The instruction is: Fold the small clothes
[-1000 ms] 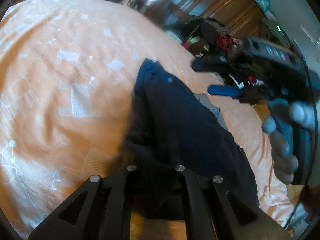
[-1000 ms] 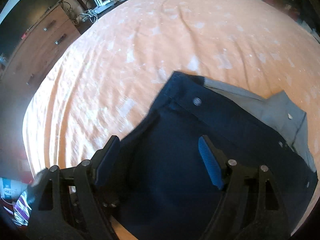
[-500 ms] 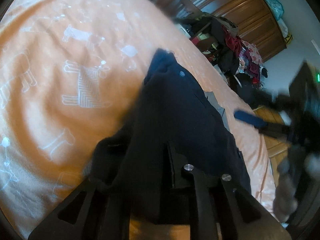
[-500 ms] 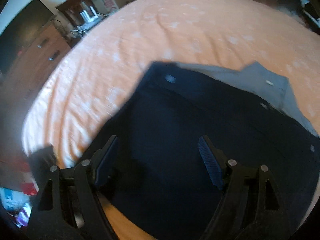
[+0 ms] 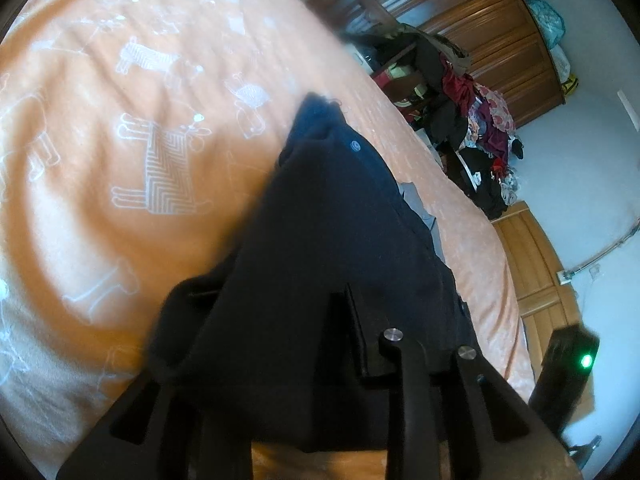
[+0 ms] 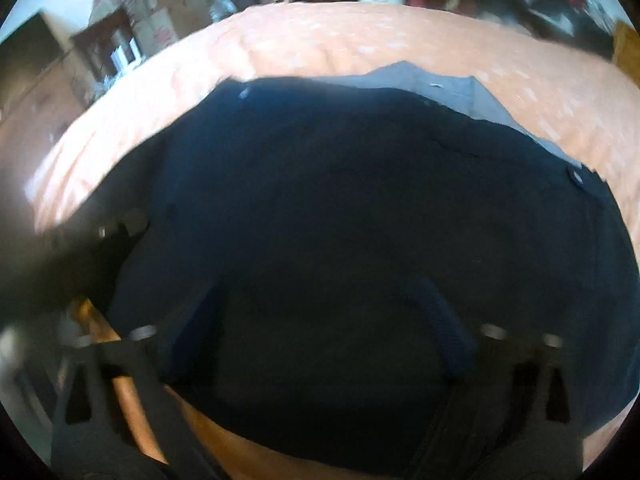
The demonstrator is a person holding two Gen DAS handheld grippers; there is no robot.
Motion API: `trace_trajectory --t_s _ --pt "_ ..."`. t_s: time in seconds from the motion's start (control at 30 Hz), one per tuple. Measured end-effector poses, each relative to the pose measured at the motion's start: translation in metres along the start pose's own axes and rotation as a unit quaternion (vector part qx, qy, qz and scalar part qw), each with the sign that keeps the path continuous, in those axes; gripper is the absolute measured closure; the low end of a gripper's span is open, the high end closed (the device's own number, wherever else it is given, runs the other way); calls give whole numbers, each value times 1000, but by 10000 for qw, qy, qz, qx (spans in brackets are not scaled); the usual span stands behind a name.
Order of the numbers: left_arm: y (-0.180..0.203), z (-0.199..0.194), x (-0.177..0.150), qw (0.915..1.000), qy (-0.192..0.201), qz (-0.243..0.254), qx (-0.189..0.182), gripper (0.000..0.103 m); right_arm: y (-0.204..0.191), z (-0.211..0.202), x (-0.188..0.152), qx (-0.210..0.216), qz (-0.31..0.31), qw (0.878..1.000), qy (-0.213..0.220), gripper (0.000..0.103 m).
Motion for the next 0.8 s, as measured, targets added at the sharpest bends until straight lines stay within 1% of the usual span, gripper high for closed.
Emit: trace_trajectory --t_s 0.07,0.13,0.23,0.3,0.4,0.47,0.53,0.57,0.6,0.63,0.67,0.73,0.8 --pt "1 -1 0 10000 8 10 -8 71 -4 8 -1 -265 -178 9995 -80 0" --pt "1 -1 0 10000 17 2 -23 69 -5 12 -1 -370 -215 9990 -112 0" --pt "2 0 1 9999 44 -22 -87 65 -5 15 0 -415 -210 9989 -106 0" --pt "2 1 2 9998 85 -62 -148 61 -3 14 -2 -337 -181 9992 -70 0" --pt "7 2 4 9994 154 -57 -309 49 -2 10 -1 -204 -105 9997 47 0" --pt "16 3 5 9988 139 95 -452 34 -1 4 0 -171 -61 9998 21 0" --pt "24 3 3 9981 43 296 -539 28 -1 -4 3 -12 61 10000 -65 0" --pt "24 3 3 9984 -10 321 -458 33 -2 -8 5 84 116 9998 -160 2" --pt "23 3 2 9989 -45 330 -336 41 -4 -13 11 187 99 9994 -262 3" --pt "21 3 2 9993 -105 322 -133 61 -7 -21 19 244 15 9993 -280 3" --pt "17 4 0 9993 -171 306 131 86 -12 -29 30 275 -99 9993 -240 3" --pt "19 1 2 9988 -87 413 263 93 -25 -38 55 403 -343 9983 -256 3" --pt "32 -4 4 9956 71 817 452 96 -42 -39 79 568 -565 9962 -346 3"
Point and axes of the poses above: each gripper's, at about its wrist camera, not at the fingertips, and z roughly the way its jaws point, y to its right, x to its top, the point moved 7 cm from there along z, roughly the way its jaws point, and after that the axes turned 10 degrees about z, right-handed, at the moved point
